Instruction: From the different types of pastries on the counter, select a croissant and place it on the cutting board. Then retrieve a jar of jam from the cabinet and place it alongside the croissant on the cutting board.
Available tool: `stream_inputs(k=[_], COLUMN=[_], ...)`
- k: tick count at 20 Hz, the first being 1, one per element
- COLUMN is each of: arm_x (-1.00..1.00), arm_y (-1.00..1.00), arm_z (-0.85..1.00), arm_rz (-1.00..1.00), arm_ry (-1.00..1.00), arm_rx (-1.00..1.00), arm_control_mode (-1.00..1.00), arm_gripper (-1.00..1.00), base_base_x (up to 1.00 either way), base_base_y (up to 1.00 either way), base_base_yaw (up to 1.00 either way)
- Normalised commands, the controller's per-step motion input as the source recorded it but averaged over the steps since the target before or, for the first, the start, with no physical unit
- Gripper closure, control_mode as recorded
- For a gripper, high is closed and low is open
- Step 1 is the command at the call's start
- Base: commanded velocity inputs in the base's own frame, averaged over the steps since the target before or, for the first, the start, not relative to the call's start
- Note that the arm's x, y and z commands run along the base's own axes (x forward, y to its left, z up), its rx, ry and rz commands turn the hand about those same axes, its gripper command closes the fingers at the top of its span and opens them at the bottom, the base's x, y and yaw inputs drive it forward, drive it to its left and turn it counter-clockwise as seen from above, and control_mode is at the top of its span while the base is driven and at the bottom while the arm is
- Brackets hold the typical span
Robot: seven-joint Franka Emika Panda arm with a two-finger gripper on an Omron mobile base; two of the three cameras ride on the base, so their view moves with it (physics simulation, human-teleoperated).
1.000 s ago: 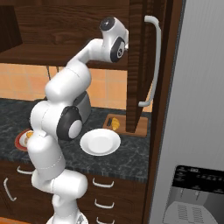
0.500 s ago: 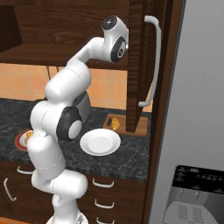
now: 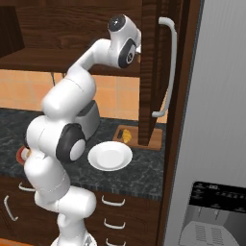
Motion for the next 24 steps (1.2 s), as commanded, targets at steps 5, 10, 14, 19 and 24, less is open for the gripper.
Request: stream_inputs(k=[5, 10, 14, 19, 24], arm_x=[-0.52, -0.41, -0.69, -0.74, -0.70], arm_y=[0.26, 0.26, 0.09, 0.00, 0.07], arm_z=[0.09, 0.04, 0.00, 0.00, 0.00], arm_rz=[0.00, -0.01, -0.02, 0.00, 0.00], arm_ry=[-0.06, -0.01, 0.00, 0.00, 0.00], arm_rx=[-0.06, -0.05, -0.03, 0.00, 0.00], arm_control_mode=[-1.00, -1.00, -1.00, -1.00, -1.00], arm_gripper=[1.00, 1.00, 1.00, 1.00, 1.00], base_base_x=[0.00, 0.00, 0.00, 0.00, 0.00], base_base_y=[0.00, 0.00, 0.00, 0.00, 0.00], base_base_yaw=[0.00, 0.00, 0.00, 0.00, 0.00])
